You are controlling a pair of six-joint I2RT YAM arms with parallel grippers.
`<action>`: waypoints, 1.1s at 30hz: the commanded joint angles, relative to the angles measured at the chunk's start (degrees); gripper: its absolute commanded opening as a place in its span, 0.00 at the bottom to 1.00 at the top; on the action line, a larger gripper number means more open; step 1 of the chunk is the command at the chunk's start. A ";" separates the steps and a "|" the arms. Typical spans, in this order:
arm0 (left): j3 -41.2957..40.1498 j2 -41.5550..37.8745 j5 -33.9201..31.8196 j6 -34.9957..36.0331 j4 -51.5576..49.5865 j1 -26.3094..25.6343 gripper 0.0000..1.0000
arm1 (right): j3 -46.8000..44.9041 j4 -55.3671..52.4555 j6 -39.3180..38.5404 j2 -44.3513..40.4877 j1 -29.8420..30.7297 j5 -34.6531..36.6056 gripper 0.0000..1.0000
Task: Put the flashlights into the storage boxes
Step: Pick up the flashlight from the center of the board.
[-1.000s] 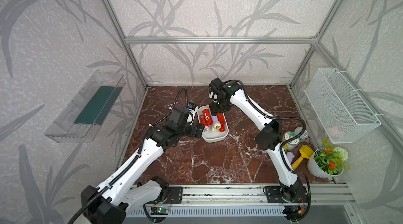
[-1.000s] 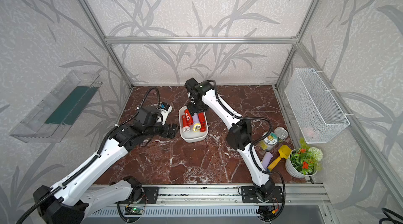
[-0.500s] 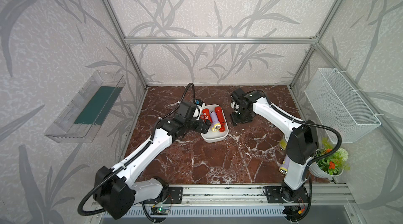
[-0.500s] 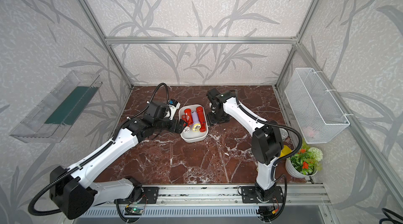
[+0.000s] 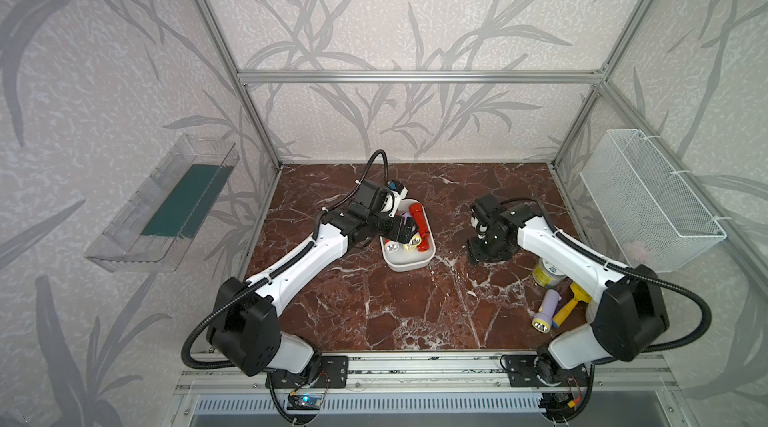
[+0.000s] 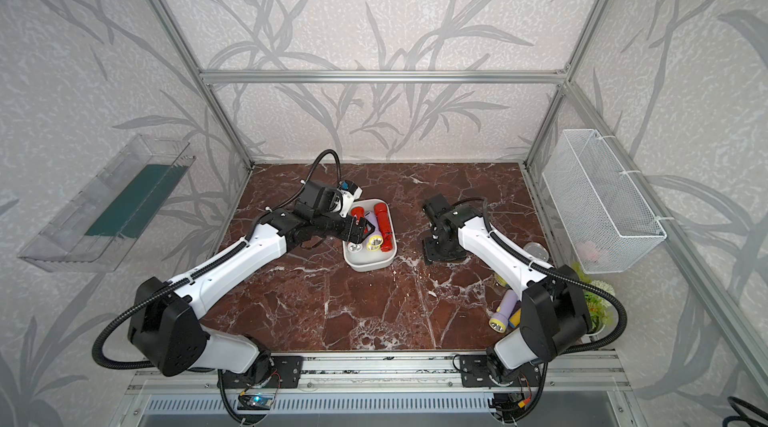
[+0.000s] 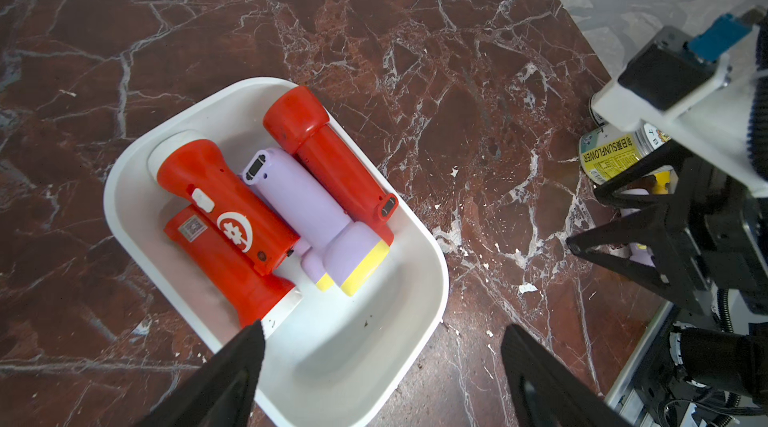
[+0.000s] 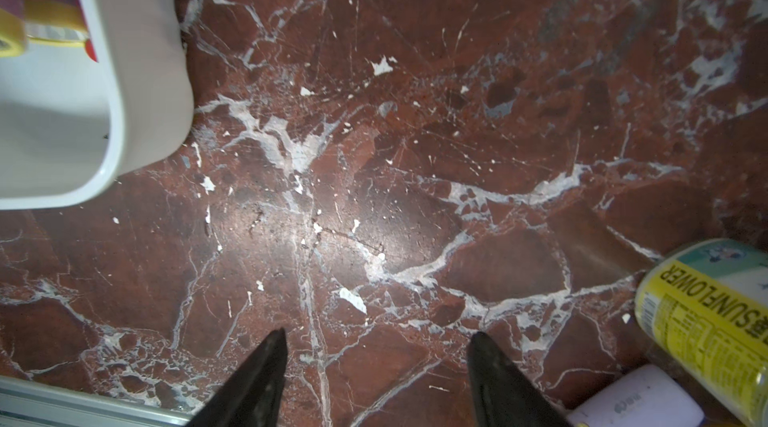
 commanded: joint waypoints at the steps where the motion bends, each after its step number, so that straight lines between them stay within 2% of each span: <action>1: 1.64 0.81 -0.09 -0.03 3.26 -0.05 0.92 | -2.63 2.57 2.52 -2.39 -0.05 1.12 0.70; 10: 5.40 2.34 -6.28 -3.97 0.30 0.63 0.92 | -6.21 13.79 5.04 -0.50 2.71 1.32 0.71; 15: 3.73 0.60 -12.48 -6.99 0.58 1.54 0.93 | -8.28 18.06 2.28 0.67 2.78 1.16 0.74; 16: 2.77 -0.11 -14.21 -7.64 0.86 1.78 0.94 | -7.88 18.02 0.92 0.75 2.75 1.39 0.79; 17: 1.68 -1.00 -15.23 -8.09 1.54 2.17 0.95 | -7.16 17.58 -0.61 0.86 2.78 1.95 0.92; 18: 0.67 -1.74 -15.97 -8.45 2.08 2.68 0.96 | -6.35 16.97 -1.97 0.85 2.73 2.50 0.99; 20: -1.88 -3.68 -18.00 -9.66 3.49 4.17 0.99 | -4.20 15.61 -4.83 0.81 2.75 3.80 0.99; 24: -7.83 -8.31 -23.38 -11.11 8.00 6.86 0.99 | -1.03 14.09 -8.40 0.02 2.77 4.93 0.99; 28: -17.22 -15.15 -28.13 -8.19 18.33 8.70 0.99 | 0.91 13.54 -10.38 -0.47 2.51 4.76 0.99; 31: -20.10 -18.42 -27.99 -5.81 20.74 9.38 0.99 | 2.07 10.44 -9.98 -0.43 1.86 6.65 0.99; 33: -20.16 -18.71 -27.79 -4.63 20.20 9.48 0.99 | 1.36 7.18 -7.03 -0.59 1.01 9.71 0.99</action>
